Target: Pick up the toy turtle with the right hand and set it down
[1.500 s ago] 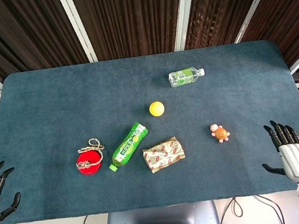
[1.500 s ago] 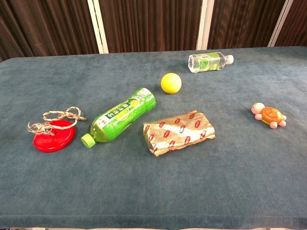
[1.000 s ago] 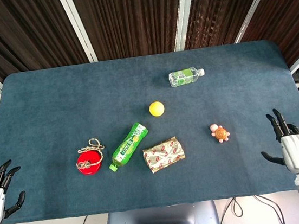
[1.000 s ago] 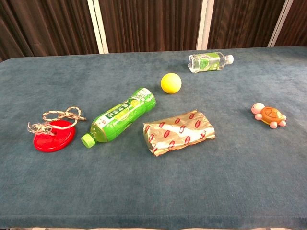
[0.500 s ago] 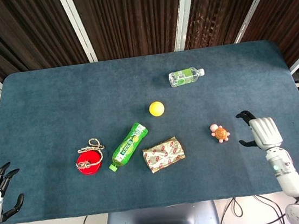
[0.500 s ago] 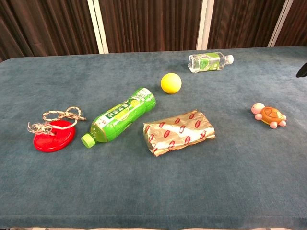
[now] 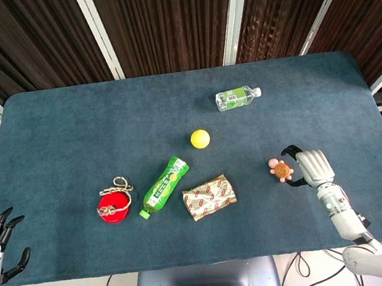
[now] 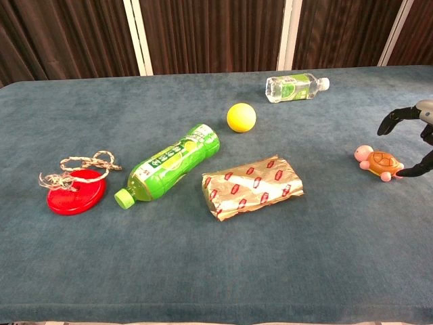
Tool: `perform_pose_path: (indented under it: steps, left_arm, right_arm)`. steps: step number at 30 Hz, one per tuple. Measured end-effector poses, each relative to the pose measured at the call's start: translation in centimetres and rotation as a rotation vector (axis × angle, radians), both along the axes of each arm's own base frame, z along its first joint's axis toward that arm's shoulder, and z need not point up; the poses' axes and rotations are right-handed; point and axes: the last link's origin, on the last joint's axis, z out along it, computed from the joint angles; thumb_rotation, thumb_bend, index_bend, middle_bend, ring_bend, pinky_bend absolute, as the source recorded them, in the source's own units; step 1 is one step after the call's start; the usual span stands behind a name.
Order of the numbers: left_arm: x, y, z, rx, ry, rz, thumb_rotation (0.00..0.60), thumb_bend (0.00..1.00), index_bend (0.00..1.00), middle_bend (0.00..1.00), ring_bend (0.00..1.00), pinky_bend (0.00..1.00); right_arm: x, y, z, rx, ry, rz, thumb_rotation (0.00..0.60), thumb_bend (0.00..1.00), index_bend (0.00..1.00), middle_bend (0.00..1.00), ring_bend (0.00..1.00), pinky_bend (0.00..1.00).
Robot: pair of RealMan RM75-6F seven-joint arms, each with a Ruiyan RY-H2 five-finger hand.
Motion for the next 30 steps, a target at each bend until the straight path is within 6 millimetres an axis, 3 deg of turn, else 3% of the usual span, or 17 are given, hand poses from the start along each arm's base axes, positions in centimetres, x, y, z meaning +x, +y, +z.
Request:
perform_pose_path:
  steps: [10, 14, 21, 25, 30]
  left_arm:
    - [0.0, 0.2, 0.1, -0.001, -0.001, 0.002, 0.6, 0.39, 0.2, 0.06, 0.1, 0.23]
    - [-0.1, 0.2, 0.1, -0.002, -0.004, 0.004, 0.6, 0.39, 0.2, 0.06, 0.1, 0.23]
    - [-0.1, 0.2, 0.3, 0.005, -0.009, 0.005, 0.6, 0.39, 0.2, 0.06, 0.1, 0.23]
    - [-0.2, 0.1, 0.4, 0.008, -0.012, 0.009, 0.6, 0.39, 0.2, 0.06, 0.1, 0.23]
    - [-0.2, 0.1, 0.4, 0.01, -0.013, 0.01, 0.6, 0.39, 0.2, 0.06, 0.1, 0.23]
  right_arm:
    - [0.0, -0.8, -1.7, 0.01, -0.016, -0.011, 0.6, 0.05, 0.52, 0.43, 1.0, 0.92]
    - [-0.1, -1.1, -2.2, -0.006, -0.018, -0.001, 0.6, 0.05, 0.62, 0.51, 1.0, 0.93]
    - [-0.8, -1.3, -2.6, -0.039, -0.01, 0.007, 0.6, 0.08, 0.9, 0.72, 1.0, 0.97]
    - [-1.1, -1.3, -2.7, -0.043, -0.013, 0.008, 0.6, 0.19, 1.0, 0.84, 1.0, 1.0]
    - [-1.3, -1.1, -2.6, -0.044, -0.016, 0.021, 0.6, 0.41, 1.0, 0.89, 1.0, 1.0]
